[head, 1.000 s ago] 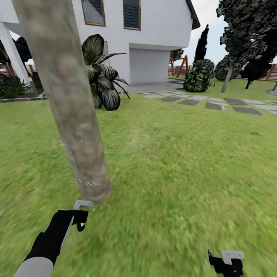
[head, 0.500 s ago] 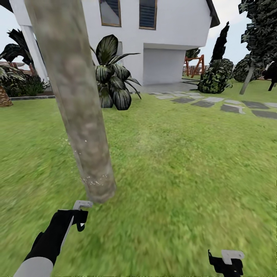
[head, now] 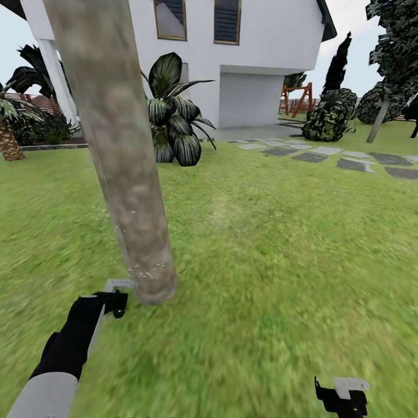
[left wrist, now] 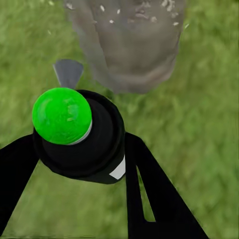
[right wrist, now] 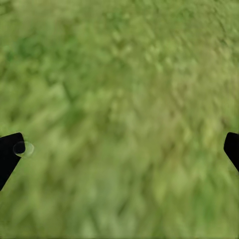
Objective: In the garden, pick up the pesticide atomizer on the floor and spray pesticide onto both trees until each tree trunk is fully covered.
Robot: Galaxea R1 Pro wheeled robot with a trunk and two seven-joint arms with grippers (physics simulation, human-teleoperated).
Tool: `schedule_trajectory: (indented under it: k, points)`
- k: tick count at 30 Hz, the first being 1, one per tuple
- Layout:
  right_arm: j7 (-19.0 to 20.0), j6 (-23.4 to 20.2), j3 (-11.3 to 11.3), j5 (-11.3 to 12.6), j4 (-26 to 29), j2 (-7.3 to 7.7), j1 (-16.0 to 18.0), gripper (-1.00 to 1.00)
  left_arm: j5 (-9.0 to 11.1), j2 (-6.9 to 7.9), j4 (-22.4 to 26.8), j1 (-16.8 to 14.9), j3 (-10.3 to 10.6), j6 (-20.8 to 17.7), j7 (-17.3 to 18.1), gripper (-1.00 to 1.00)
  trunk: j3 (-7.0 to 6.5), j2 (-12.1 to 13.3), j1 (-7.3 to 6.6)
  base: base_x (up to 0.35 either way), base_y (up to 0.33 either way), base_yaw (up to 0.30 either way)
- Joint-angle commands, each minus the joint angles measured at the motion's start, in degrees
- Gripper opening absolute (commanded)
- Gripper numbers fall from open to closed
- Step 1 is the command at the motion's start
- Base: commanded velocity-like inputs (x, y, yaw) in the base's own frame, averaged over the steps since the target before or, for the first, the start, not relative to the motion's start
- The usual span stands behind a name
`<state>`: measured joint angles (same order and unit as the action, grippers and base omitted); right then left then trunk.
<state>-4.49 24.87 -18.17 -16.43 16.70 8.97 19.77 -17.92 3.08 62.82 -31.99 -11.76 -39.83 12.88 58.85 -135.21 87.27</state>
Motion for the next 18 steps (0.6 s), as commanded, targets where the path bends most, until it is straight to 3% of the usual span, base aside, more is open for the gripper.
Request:
schedule_trajectory:
  k: [1,2,4,6,7,9,14,17,18]
  points:
    - [0.01,0.0,0.02,0.0,0.0,0.0,0.0,1.0,0.34,0.05,0.1,0.1,-2.15,0.13,0.35,-1.0,0.0,0.0,0.0,0.0,0.0,0.255]
    - [-0.02,0.0,0.02,0.0,0.0,0.0,0.0,1.0,0.41,-0.02,0.17,0.27,-5.29,0.52,0.67,-1.0,0.0,0.0,0.0,0.0,0.0,0.271]
    - [-0.01,0.0,0.0,0.0,0.0,0.0,0.0,1.0,0.39,-0.54,0.21,0.08,-5.63,0.83,0.73,-1.0,0.0,0.0,0.0,0.0,0.0,0.275]
    - [-0.03,0.0,0.0,0.0,0.0,0.0,0.0,1.0,0.35,-0.88,0.33,-0.08,-3.31,0.86,0.55,-1.0,0.0,0.0,0.0,0.0,0.0,0.176]
    - [-0.01,0.0,0.0,0.0,0.0,0.0,0.0,1.0,0.39,-0.98,0.38,-0.25,-1.04,0.78,0.28,-1.0,0.0,0.0,0.0,0.0,0.0,0.05]
    - [0.0,0.0,0.0,0.0,0.0,0.0,0.0,1.0,0.44,-1.15,1.38,-0.97,0.88,0.65,0.39,-1.0,0.0,0.0,0.0,0.0,0.0,0.019]
    - [0.01,0.0,0.06,0.0,0.0,-0.05,0.0,1.0,0.49,-0.45,4.28,-2.75,0.99,0.14,0.63,-1.0,0.0,0.0,0.0,0.0,0.0,0.002]
    - [0.01,0.0,0.06,0.0,0.0,-0.08,0.0,1.0,0.51,-1.36,4.61,-3.11,1.38,0.11,0.57,-1.0,0.0,0.0,0.0,0.0,0.0,0.0]
    - [0.01,0.0,0.06,0.0,0.0,-0.09,0.0,1.0,0.52,-3.05,4.79,-3.4,1.53,0.11,0.57,-1.0,0.0,0.0,0.0,0.0,0.0,0.0]
